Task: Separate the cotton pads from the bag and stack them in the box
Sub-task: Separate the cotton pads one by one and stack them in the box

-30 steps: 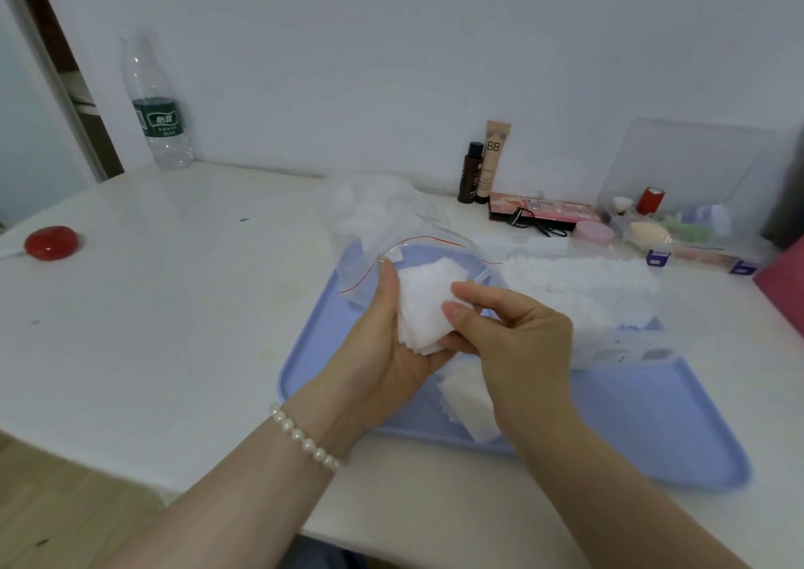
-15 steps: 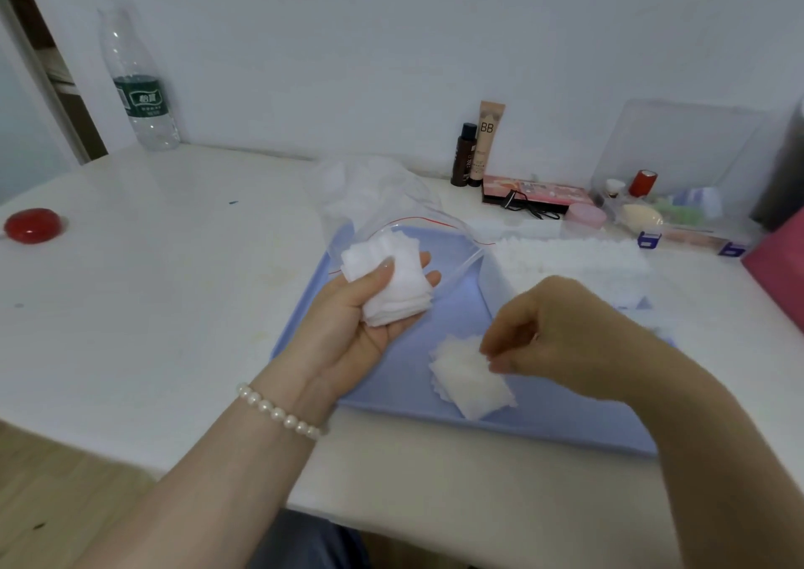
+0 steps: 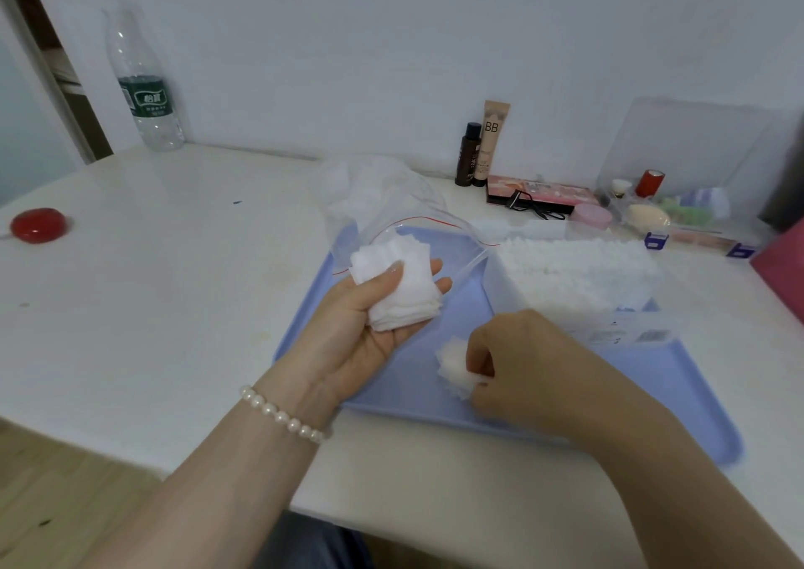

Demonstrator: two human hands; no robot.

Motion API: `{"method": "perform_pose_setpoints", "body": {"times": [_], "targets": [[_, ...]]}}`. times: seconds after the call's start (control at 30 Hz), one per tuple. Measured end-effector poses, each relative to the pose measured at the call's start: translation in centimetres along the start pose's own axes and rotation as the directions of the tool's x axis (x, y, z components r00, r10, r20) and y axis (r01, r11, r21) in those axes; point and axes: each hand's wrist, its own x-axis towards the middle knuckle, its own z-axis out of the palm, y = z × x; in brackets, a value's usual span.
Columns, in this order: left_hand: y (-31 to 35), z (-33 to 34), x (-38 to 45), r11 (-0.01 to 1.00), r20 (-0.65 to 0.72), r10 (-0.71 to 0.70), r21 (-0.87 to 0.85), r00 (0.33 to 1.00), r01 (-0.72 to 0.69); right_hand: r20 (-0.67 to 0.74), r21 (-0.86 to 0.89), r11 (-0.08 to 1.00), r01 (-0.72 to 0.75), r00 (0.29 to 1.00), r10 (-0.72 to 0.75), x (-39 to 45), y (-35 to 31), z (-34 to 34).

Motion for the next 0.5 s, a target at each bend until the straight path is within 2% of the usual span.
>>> {"method": "perform_pose_setpoints", "body": {"times": [0.23, 0.5], "targets": [[0.0, 0.1, -0.2, 1.0, 0.014, -0.019, -0.008, 1.0, 0.019, 0.027, 0.206, 0.978, 0.026, 0.999, -0.032, 0.1, 1.5, -0.9], [0.1, 0.3, -0.4, 0.999, 0.021, -0.031, -0.018, 0.999, 0.031, 0.086, 0.238, 0.971, 0.04, 0.994, -0.062, 0.0, 2.1, -1.1]]}}
